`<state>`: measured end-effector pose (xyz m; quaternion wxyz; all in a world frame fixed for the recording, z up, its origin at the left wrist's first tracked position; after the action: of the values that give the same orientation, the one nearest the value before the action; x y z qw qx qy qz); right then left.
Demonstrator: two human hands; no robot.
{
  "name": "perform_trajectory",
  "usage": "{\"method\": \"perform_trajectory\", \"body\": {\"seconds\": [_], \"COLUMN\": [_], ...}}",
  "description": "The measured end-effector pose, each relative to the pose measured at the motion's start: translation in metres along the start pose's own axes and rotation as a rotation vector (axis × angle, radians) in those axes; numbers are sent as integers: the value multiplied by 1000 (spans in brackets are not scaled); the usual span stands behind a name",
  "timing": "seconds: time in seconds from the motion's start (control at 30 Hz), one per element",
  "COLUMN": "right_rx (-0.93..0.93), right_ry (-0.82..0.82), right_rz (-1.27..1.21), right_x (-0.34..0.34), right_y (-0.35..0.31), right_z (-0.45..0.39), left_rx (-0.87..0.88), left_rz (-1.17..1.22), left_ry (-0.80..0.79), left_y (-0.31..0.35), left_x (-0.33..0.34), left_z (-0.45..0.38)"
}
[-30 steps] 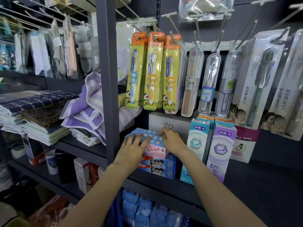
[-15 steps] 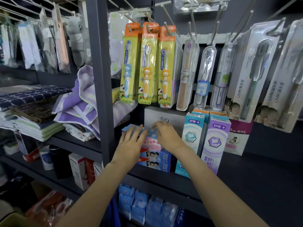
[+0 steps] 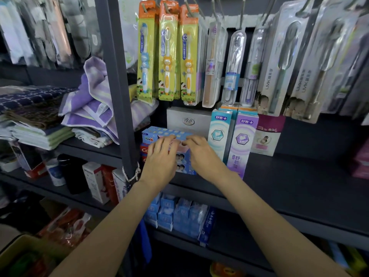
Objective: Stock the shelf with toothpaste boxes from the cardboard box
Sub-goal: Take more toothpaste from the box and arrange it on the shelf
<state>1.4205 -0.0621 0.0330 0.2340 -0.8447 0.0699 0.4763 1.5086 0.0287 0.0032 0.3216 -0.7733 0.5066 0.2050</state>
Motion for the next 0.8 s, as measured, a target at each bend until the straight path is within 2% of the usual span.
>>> {"method": "perform_trajectory", "body": {"seconds": [0.27, 0.43, 0.53, 0.67, 0.8], "right_rx": [50, 132, 198, 390, 576], "right_ry": [-60, -81, -166, -402, -592], "right_rz": [-3, -31, -3, 54, 87], "right_x": [-19, -32, -19, 14, 45], "right_y": [22, 48, 81, 137, 195], "right_z": [27, 89, 154, 246, 328], "left_rx": [56, 179, 284, 389, 486], "left_rz": [75, 229, 357, 507, 577], "left_ry": [25, 16, -83, -265, -464], "left_y": [34, 108, 176, 258, 320], "left_x": [-2, -3, 7, 27, 45], "left_z": [6, 33, 81, 142, 169]}}
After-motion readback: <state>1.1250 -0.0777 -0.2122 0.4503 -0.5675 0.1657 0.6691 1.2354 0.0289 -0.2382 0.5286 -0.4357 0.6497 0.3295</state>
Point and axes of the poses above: each hand's wrist, its own z-axis away from the middle knuckle, its own x-axis out of the palm, y = z × x, the point moved 3 cm from there along -z, towards the middle knuckle, and after that the axes turned 14 degrees about x, right-handed, at the moved point
